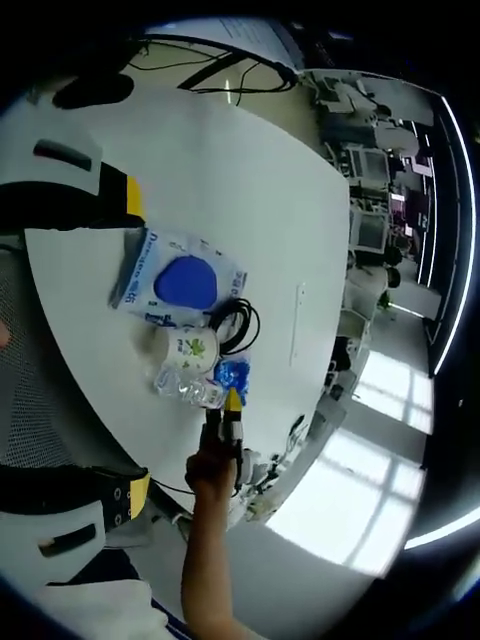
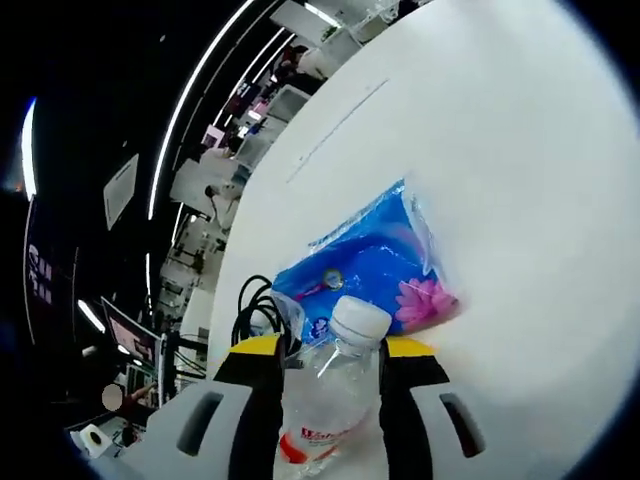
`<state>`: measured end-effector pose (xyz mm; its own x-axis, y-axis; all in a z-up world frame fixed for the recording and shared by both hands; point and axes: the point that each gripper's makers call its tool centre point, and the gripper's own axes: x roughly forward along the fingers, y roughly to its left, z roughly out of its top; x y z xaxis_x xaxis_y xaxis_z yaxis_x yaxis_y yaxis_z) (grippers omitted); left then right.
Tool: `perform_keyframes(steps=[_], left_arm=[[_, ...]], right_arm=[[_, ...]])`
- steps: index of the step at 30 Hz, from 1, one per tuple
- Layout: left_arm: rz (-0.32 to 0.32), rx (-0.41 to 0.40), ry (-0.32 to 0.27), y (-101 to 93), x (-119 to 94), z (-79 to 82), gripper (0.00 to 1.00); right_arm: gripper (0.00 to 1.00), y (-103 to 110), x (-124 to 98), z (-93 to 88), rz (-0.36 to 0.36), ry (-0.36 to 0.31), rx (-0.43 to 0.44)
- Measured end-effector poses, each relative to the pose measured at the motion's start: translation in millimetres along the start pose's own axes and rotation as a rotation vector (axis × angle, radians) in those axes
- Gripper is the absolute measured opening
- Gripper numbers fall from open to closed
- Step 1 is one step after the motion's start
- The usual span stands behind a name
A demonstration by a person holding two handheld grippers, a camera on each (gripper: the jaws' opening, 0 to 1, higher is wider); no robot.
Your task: Arrange the tabletop items into an orderly group along one side of the table until the central work area is clear of visible clutter.
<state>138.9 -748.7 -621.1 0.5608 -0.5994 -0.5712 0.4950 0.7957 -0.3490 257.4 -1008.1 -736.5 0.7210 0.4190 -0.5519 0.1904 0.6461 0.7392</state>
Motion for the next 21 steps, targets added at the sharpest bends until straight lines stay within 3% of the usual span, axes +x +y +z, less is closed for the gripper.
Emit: perform_keyframes(steps=[3, 8, 14, 21], left_arm=[[-0.001, 0.004, 0.007, -1.8, -0.1, -4.5, 0.96], [-0.004, 0.009, 0.017, -2.8, -0.4, -8.9, 0.96], [0.004, 0.006, 0.017, -0.7, -1.7, -9.7, 0.96], [0.007, 0.01, 0.033, 0.9, -1.3, -14.0, 0.96]], right_arm=[[0.27, -1.0, 1.7, 2.9, 0.012, -0.018, 0.095], [0.22, -2.4, 3.3, 5.5, 0.026, -0.024, 0.181], [0.23, 3.0, 8.7, 7.1, 0.003, -0.025, 0.162], [0.2, 1.5, 17.6, 9.3, -0.051, 0.028, 0.146]])
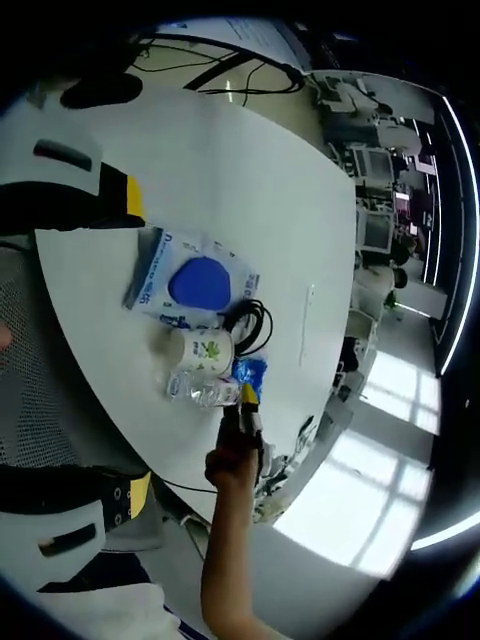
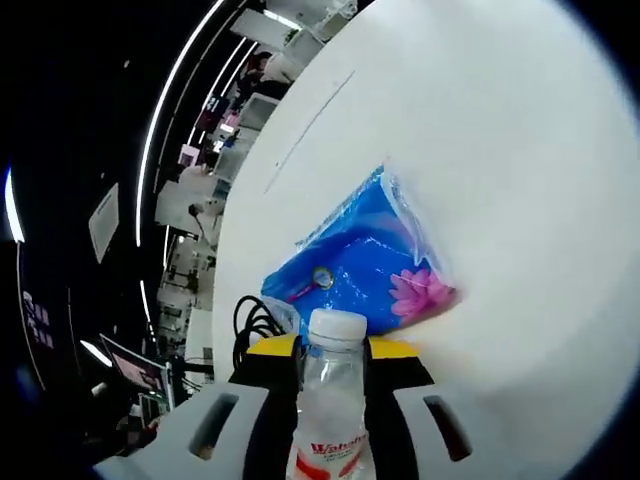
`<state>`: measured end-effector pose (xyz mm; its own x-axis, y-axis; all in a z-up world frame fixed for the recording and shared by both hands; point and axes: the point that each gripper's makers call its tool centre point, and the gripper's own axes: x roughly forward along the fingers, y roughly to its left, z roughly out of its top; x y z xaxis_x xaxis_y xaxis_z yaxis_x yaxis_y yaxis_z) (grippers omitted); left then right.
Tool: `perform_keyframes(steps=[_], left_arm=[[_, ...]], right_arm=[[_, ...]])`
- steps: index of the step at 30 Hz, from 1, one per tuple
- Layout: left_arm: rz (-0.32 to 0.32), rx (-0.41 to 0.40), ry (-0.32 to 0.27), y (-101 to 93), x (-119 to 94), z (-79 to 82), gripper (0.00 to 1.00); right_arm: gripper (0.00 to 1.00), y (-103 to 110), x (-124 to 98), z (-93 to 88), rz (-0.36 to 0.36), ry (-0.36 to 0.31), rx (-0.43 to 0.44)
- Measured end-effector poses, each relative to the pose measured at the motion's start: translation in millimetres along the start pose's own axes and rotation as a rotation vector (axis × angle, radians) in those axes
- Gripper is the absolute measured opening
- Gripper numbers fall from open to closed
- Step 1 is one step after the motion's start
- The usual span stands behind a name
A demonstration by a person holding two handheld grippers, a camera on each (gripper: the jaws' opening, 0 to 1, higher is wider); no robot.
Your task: Arrange the tabletop items into an orderly group along one side of the table until the central work area is clear of visible clutter.
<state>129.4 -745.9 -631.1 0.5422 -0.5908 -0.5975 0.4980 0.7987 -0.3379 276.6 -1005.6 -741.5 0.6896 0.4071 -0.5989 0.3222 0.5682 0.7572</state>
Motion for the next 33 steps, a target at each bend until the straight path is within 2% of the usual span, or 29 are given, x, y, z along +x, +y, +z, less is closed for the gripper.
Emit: perform_keyframes(steps=[4, 7, 11, 14, 23, 30, 33], left_arm=[[-0.003, -0.006, -0.014, 0.7, 0.7, 3.6, 0.96], [0.0, -0.007, -0.02, 1.0, 1.9, 5.6, 0.95], [-0.018, -0.003, -0.035, -6.4, 6.1, 10.2, 0.95], [-0.038, 0.008, -0.038, -15.0, 14.2, 12.3, 0.94], [-0.091, 0.064, -0.013, -36.1, 30.0, 15.4, 0.95], [-0.086, 0.065, -0.03, -34.1, 28.0, 19.9, 0.95], [-0.082, 0.056, -0.036, -34.0, 27.3, 20.2, 0.95]], right_arm=[[0.17, 5.9, -2.8, 0.6, 0.026, -0.011, -0.002], [0.17, 11.2, -11.3, 3.6, 0.045, -0.047, -0.041], [0.16, 28.8, -22.2, 11.1, 0.125, -0.11, -0.148], [0.16, 40.6, -33.2, 9.1, 0.168, -0.13, -0.224], [0.16, 50.9, -42.6, 7.8, 0.194, -0.173, -0.293], [0.16, 65.4, -51.1, 10.7, 0.233, -0.218, -0.389], [0.16, 66.4, -52.8, 9.7, 0.235, -0.213, -0.403]])
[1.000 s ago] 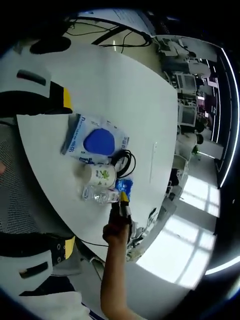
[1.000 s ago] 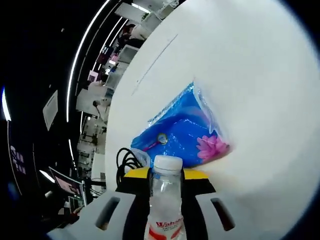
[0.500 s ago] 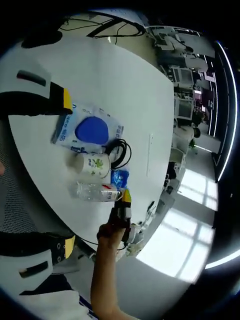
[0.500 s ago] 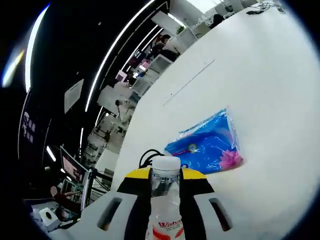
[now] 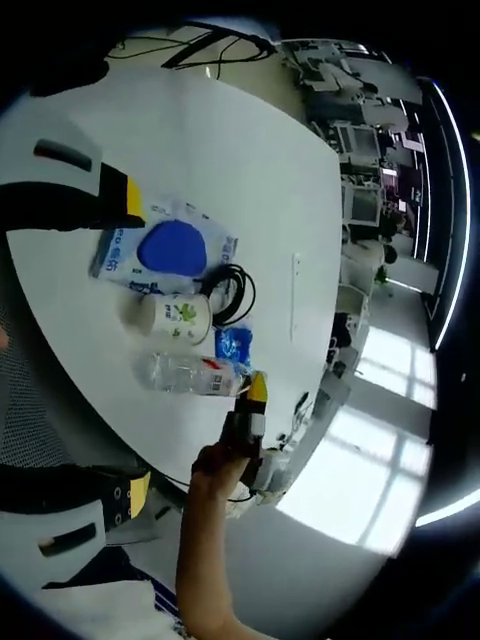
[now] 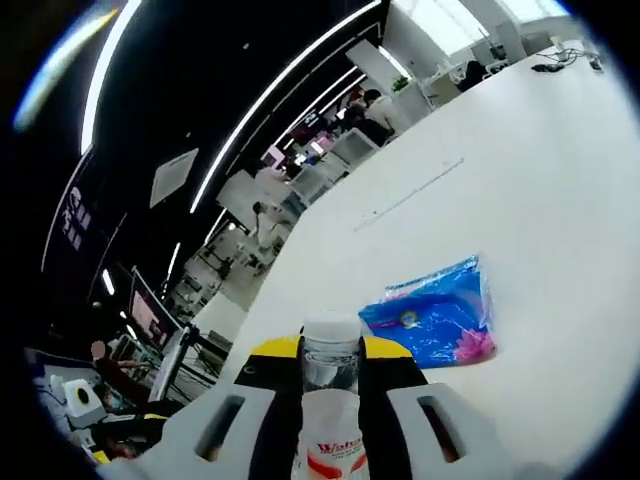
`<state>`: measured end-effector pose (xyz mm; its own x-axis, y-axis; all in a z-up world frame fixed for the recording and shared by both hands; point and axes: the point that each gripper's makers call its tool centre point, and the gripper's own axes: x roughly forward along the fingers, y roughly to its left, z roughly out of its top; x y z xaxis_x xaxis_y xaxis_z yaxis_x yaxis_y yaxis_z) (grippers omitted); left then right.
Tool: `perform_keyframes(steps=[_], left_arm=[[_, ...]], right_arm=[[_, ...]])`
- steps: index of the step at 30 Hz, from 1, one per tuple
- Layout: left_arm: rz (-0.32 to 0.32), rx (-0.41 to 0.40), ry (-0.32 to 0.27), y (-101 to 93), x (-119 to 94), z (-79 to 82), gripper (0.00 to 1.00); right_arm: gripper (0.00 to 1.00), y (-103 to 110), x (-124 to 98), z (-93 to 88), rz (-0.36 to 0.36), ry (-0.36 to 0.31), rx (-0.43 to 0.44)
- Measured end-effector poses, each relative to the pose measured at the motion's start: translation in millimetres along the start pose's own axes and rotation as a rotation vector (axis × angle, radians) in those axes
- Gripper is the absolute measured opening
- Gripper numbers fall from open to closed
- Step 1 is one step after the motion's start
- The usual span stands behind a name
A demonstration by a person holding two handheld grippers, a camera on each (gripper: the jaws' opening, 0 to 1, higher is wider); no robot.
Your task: Arrange the tabletop items into an orderly group along one side of the table until the central work area is clear of visible clutter.
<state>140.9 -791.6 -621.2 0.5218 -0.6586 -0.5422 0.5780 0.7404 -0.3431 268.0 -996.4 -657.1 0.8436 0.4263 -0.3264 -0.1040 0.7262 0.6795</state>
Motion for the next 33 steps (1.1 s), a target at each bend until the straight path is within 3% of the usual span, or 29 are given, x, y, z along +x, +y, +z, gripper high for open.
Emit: perform_keyframes(steps=[14, 23, 33], left_arm=[[-0.013, 0.02, 0.003, -9.6, 4.7, 1.0, 0.96], [-0.028, 0.031, -0.016, -13.5, 7.1, 6.1, 0.96], [-0.038, 0.056, -0.023, -16.5, 14.4, 11.4, 0.96]], right_arm=[[0.15, 23.2, -11.5, 12.6, 0.051, -0.034, -0.138], [0.15, 47.0, -22.3, 14.5, 0.071, -0.024, -0.31], [0.15, 72.3, -38.8, 32.8, 0.112, -0.067, -0.306]])
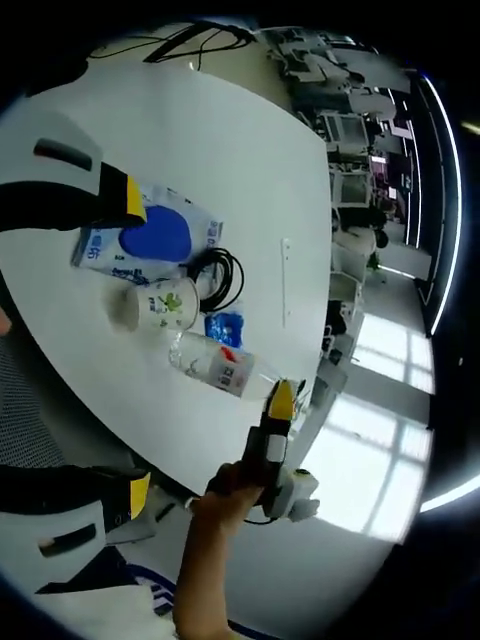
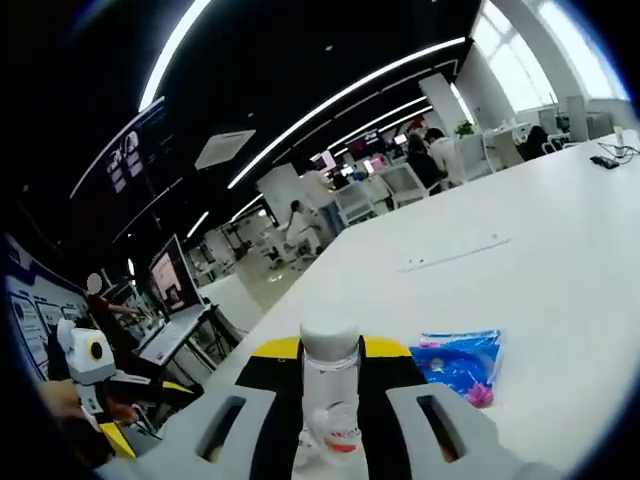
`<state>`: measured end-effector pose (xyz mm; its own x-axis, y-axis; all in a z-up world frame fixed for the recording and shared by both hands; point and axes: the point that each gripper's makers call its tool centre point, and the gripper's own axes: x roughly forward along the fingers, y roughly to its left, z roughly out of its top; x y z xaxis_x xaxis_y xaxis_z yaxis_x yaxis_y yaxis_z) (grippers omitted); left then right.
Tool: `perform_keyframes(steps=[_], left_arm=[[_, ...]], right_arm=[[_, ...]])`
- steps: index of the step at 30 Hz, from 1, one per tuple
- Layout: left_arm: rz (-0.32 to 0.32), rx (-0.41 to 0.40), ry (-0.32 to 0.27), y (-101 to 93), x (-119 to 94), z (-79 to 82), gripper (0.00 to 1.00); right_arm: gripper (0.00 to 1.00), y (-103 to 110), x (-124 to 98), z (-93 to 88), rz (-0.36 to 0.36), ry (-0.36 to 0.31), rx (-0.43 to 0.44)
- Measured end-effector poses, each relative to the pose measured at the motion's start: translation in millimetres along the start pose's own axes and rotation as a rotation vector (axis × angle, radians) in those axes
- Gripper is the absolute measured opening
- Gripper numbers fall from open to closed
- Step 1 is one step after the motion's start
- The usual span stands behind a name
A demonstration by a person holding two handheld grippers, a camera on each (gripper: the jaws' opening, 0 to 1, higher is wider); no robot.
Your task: Arrange the tabletop items into an orderly group along one side of the table until the central work area is clear of visible clutter.
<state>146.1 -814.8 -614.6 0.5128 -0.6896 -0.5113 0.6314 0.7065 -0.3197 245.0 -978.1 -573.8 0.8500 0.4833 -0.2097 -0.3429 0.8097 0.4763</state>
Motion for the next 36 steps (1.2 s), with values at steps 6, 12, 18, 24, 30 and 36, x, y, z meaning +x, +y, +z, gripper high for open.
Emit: perform_keyframes(steps=[6, 12, 18, 24, 30, 36], left_arm=[[0.01, 0.019, -0.007, -2.7, 9.3, 7.5, 0.96], [-0.005, 0.051, -0.01, -14.7, 25.9, 17.0, 0.96], [-0.034, 0.058, -0.027, -28.9, 35.2, 25.3, 0.96], [-0.04, 0.061, -0.034, -33.9, 37.2, 25.2, 0.96], [-0.028, 0.061, -0.084, -38.4, 38.8, 35.5, 0.96], [-0.009, 0.095, -0.113, -45.5, 47.7, 40.5, 0.95]], right_arm=[[0.15, 16.1, -6.3, 15.1, 0.024, -0.019, -0.01], [0.15, 41.9, -13.7, 32.5, 0.066, -0.036, -0.026], [0.15, 60.6, -22.5, 41.6, 0.086, -0.039, -0.052], [0.15, 69.6, -30.1, 49.8, 0.106, -0.05, -0.046], [0.15, 82.1, -35.5, 50.5, 0.115, -0.042, -0.06], [0.15, 93.4, -36.5, 43.5, 0.124, -0.024, -0.044]])
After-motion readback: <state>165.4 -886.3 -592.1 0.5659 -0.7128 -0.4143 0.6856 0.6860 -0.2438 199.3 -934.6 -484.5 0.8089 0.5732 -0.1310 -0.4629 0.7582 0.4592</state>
